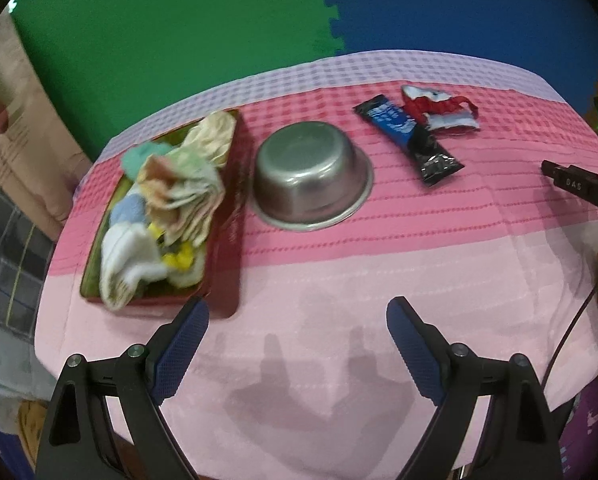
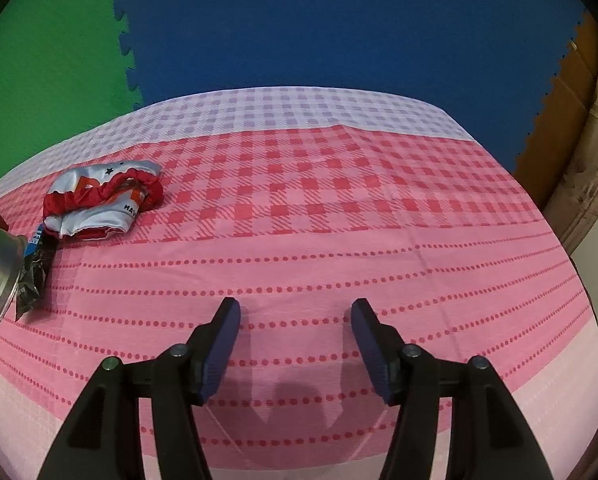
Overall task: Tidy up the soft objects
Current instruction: 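Move the left tool toward the blue protein drink packet, then grasp the blue protein packet with the left tool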
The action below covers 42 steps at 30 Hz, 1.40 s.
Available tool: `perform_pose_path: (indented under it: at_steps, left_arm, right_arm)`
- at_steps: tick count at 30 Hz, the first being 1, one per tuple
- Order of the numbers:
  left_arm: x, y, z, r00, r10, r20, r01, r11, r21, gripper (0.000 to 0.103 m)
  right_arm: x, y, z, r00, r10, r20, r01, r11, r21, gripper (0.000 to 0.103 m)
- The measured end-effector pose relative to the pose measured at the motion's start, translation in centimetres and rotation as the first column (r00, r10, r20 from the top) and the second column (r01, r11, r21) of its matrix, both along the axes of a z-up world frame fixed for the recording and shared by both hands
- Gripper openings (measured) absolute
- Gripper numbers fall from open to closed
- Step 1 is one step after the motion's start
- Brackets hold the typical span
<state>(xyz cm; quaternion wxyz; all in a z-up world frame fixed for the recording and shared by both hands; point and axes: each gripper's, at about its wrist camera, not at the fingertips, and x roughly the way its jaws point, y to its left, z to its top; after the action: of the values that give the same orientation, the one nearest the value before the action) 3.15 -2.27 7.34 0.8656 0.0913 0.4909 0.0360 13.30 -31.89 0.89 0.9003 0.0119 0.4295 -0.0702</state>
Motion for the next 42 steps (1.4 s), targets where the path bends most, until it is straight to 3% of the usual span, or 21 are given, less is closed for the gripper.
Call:
perform_pose_path:
  at_steps: [4,7,10,15,22,26,33,42]
  left_arm:
    - [1.3,-1.1,0.1,0.999,-0.033,-0.012,0.032,0.999,-0.020,0.089]
    - [2.7,-1.7,0.3,0.996,-0.083,-0.024,0.080,0.992,-0.101,0.089]
    - [4.3,-2.2,0.8,0.992,-0.128,-0.023,0.121,0.974,-0.192,0.089]
    - [7.1,-3.3,0.9,0.981,-0.187,-0.040,0.162,0.923,-0.349,0.088]
    - [12.5,-4.7,-0.6,0.968,-0.229,-0.100,0.173,0.903,-0.393,0.087]
    - [14.8,-5.2,-0.9,0.960,-0.256,-0.117,0.178,0.876,-0.449,0.087]
    - [17.8,-6.1,-2.8,0.951,-0.254,-0.175,0.162,0.894,-0.418,0.086]
    - [19.8,-6.6,-5.0,0.940,-0.272,-0.206,0.192,0.921,-0.340,0.064]
  right_arm:
    - [-0.1,0.0,0.0,1.000,0.002,0.004,-0.002,1.000,0.005,0.059]
    - [-0.1,0.0,0.0,1.000,0.003,0.006,-0.003,1.000,0.010,0.059]
    - [-0.1,0.0,0.1,1.000,0.007,0.008,-0.007,1.000,0.014,0.059]
    - [-0.1,0.1,0.1,1.000,0.014,0.015,-0.014,1.000,0.026,0.059]
    - [-0.5,0.1,0.4,0.999,0.021,0.030,-0.023,0.999,0.047,0.059]
    - [-0.6,0.1,0.5,0.999,0.023,0.040,-0.026,0.998,0.059,0.059]
    - [-0.5,0.0,0.6,0.998,0.026,0.052,-0.030,0.997,0.078,0.059]
    - [-0.7,-0.2,0.9,0.997,0.017,0.077,-0.025,0.994,0.104,0.059]
